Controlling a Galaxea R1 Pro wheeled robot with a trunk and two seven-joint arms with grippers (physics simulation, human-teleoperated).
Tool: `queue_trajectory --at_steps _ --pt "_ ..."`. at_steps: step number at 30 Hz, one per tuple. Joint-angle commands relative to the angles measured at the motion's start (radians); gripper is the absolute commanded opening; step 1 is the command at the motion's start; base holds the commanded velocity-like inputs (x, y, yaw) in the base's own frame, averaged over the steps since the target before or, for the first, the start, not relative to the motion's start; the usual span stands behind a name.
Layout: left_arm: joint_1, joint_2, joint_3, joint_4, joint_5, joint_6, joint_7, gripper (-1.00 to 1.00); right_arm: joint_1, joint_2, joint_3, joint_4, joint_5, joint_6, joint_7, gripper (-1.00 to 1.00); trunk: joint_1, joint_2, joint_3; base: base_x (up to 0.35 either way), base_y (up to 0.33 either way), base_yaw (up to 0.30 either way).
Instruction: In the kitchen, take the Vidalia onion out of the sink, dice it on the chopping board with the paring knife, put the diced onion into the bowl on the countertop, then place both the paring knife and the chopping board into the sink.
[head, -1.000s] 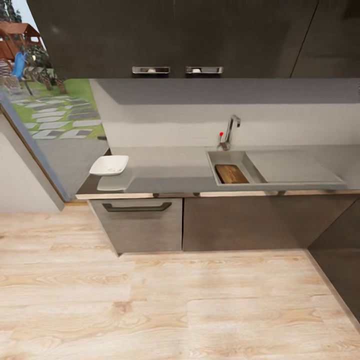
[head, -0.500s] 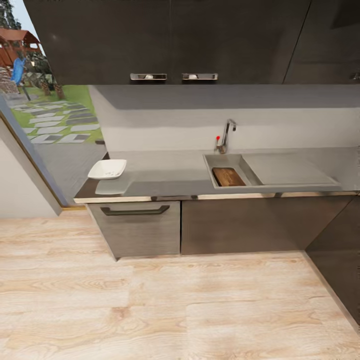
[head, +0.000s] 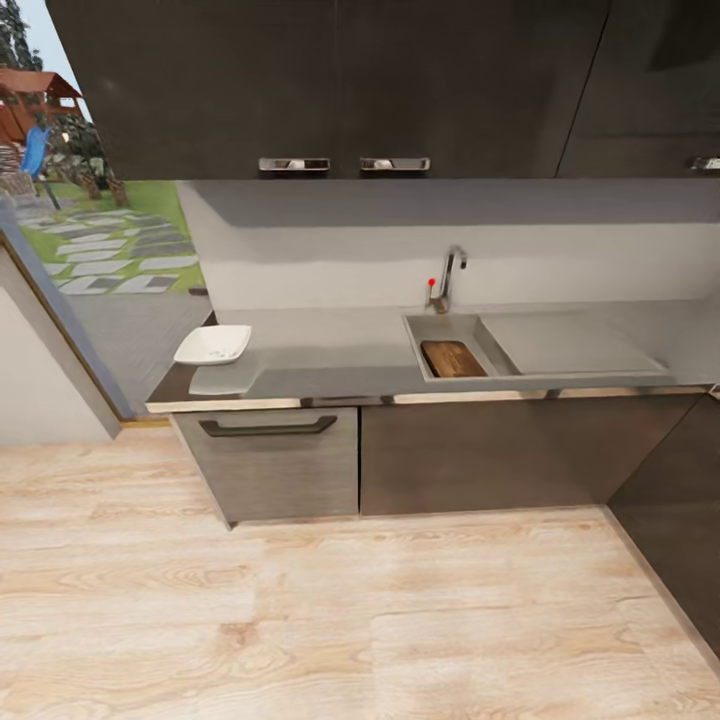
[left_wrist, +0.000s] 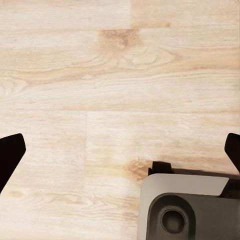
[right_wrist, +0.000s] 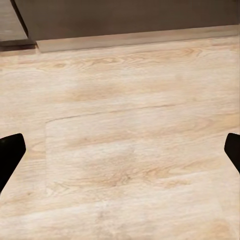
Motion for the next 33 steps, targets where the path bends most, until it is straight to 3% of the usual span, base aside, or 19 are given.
queue_trajectory --at_steps 1,33 --pt "-0.001 0.0 -0.008 0.001 0.01 -0.003 0.002 1.0 -0.001 0.0 0.009 0.0 -0.003 -0.002 -0.006 1.0 0.001 -0.002 0.0 0.0 0.0 0.0" --pt "-0.001 -0.001 -0.009 0.001 0.01 -0.003 0.002 1.0 -0.001 -0.002 0.008 0.0 -0.003 -0.002 -0.006 1.0 0.001 -0.002 0.051 0.0 0.0 0.0"
